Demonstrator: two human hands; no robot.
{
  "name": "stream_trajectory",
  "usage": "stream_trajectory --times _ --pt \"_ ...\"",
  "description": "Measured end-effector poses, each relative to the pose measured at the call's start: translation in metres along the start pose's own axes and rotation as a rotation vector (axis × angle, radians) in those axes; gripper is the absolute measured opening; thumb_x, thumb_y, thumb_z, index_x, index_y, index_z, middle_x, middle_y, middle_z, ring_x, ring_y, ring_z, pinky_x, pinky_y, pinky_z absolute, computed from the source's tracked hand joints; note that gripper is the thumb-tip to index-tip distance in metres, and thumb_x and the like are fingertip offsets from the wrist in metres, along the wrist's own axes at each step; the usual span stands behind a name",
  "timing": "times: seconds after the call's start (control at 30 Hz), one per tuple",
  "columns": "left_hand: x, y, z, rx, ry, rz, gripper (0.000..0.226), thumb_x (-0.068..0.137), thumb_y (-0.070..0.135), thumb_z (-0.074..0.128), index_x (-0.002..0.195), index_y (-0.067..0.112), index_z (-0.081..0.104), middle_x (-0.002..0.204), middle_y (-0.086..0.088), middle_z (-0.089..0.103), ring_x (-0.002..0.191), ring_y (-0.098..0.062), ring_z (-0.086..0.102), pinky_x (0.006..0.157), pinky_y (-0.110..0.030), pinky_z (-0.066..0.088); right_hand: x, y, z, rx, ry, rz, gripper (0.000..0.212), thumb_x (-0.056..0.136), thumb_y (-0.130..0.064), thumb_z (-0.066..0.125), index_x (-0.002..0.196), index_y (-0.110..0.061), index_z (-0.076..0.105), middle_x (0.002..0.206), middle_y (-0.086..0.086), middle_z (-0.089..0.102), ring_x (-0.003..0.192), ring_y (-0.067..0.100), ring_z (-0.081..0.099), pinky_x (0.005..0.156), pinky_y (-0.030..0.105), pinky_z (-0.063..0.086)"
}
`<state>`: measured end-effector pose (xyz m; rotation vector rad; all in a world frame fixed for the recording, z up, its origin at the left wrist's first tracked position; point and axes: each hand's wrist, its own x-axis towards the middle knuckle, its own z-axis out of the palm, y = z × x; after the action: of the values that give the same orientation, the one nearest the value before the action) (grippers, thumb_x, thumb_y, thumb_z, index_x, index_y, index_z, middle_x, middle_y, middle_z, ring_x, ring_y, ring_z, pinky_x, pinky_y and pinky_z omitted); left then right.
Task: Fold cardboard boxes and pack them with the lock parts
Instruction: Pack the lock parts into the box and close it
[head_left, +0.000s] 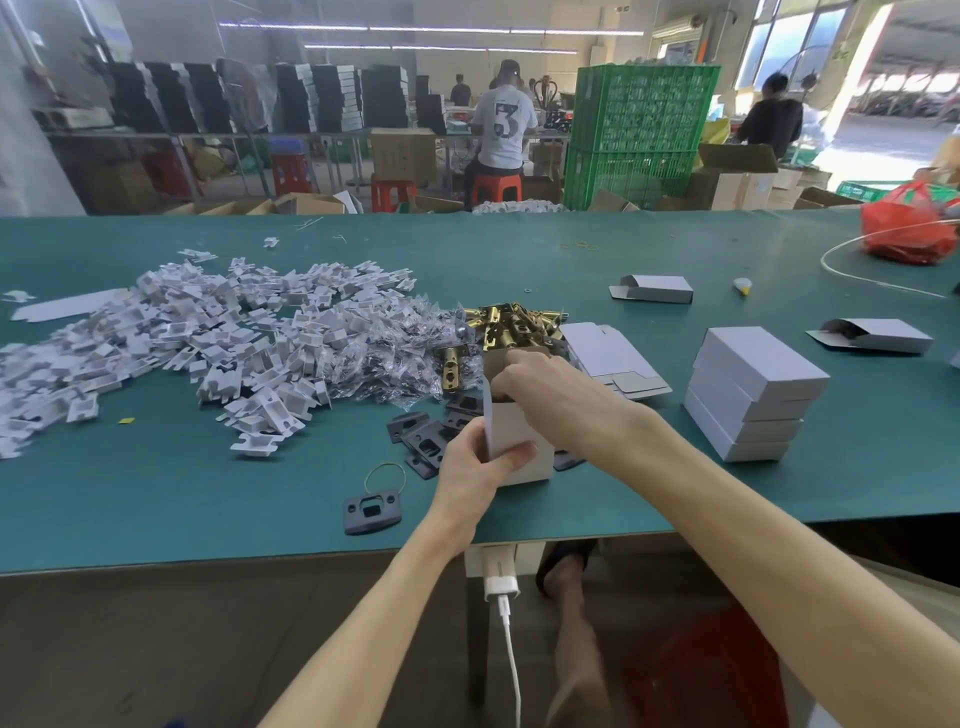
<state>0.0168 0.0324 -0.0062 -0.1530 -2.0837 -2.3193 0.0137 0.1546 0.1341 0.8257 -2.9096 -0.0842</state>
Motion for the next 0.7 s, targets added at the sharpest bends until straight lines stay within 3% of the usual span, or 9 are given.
stream_trajectory --times 0.07,0.13,0.23,0.33,0.43,0.53,0.7 --pt "0.000 0.000 0.000 -0.009 0.014 -0.003 0.031 0.089 0.019 0.082 0.117 0.020 0.067 0.106 0.004 0.077 0.100 -0.012 0.072 0.079 -0.024 0.057 0.003 0.004 0.003 0.077 0.047 -0.009 0.032 0.086 0.017 0.048 0.098 -0.011 0.059 0.106 0.006 0.053 0.084 0.030 0.056 0.053 0.030 0.039" --pt "0.001 0.000 0.000 -0.048 0.041 -0.013 0.034 0.088 0.023 0.082 0.119 0.020 0.066 0.109 0.004 0.078 0.103 -0.015 0.073 0.083 -0.027 0.059 0.002 0.010 0.003 0.183 0.164 -0.025 0.043 0.088 0.016 0.046 0.116 -0.012 0.064 0.119 0.006 0.059 0.096 0.030 0.061 0.073 0.040 0.054" --pt "0.002 0.002 0.001 -0.139 0.104 -0.041 0.049 0.079 0.036 0.081 0.122 0.016 0.065 0.111 0.001 0.078 0.106 -0.019 0.073 0.088 -0.031 0.060 -0.001 0.018 0.002 0.304 0.444 -0.052 0.039 0.095 0.010 0.053 0.127 -0.010 0.064 0.121 0.008 0.062 0.098 0.029 0.065 0.080 0.041 0.054" --pt "0.005 0.001 0.000 -0.195 0.198 -0.066 0.048 0.084 0.039 0.077 0.123 0.013 0.064 0.114 -0.002 0.076 0.108 -0.021 0.072 0.091 -0.034 0.060 -0.003 0.029 0.012 0.446 0.591 0.085 0.028 0.101 0.001 0.050 0.123 -0.005 0.065 0.115 0.012 0.063 0.096 0.032 0.064 0.083 0.043 0.051" --pt "0.007 0.000 -0.001 -0.214 0.257 -0.069 0.040 0.096 0.033 0.070 0.126 0.008 0.063 0.120 -0.009 0.074 0.112 -0.027 0.070 0.099 -0.044 0.058 -0.002 0.044 0.036 0.462 0.346 0.242 0.022 0.100 -0.009 0.057 0.121 -0.005 0.066 0.118 0.011 0.061 0.105 0.029 0.061 0.093 0.036 0.047" --pt "0.008 0.000 0.000 -0.233 0.269 -0.064 0.038 0.099 0.032 0.068 0.128 0.008 0.062 0.121 -0.012 0.073 0.112 -0.030 0.070 0.101 -0.048 0.057 -0.008 0.051 0.062 0.443 0.068 0.282 0.036 0.095 -0.024 0.069 0.127 -0.009 0.063 0.128 0.009 0.056 0.117 0.026 0.055 0.101 0.034 0.042" --pt "0.008 -0.001 0.001 -0.212 0.285 -0.063 0.039 0.100 0.034 0.067 0.128 0.008 0.061 0.120 -0.013 0.073 0.111 -0.029 0.070 0.101 -0.050 0.057 -0.018 0.049 0.087 0.393 -0.095 0.294 0.047 0.087 -0.041 0.076 0.124 -0.016 0.063 0.123 0.005 0.050 0.115 0.025 0.050 0.100 0.041 0.045"
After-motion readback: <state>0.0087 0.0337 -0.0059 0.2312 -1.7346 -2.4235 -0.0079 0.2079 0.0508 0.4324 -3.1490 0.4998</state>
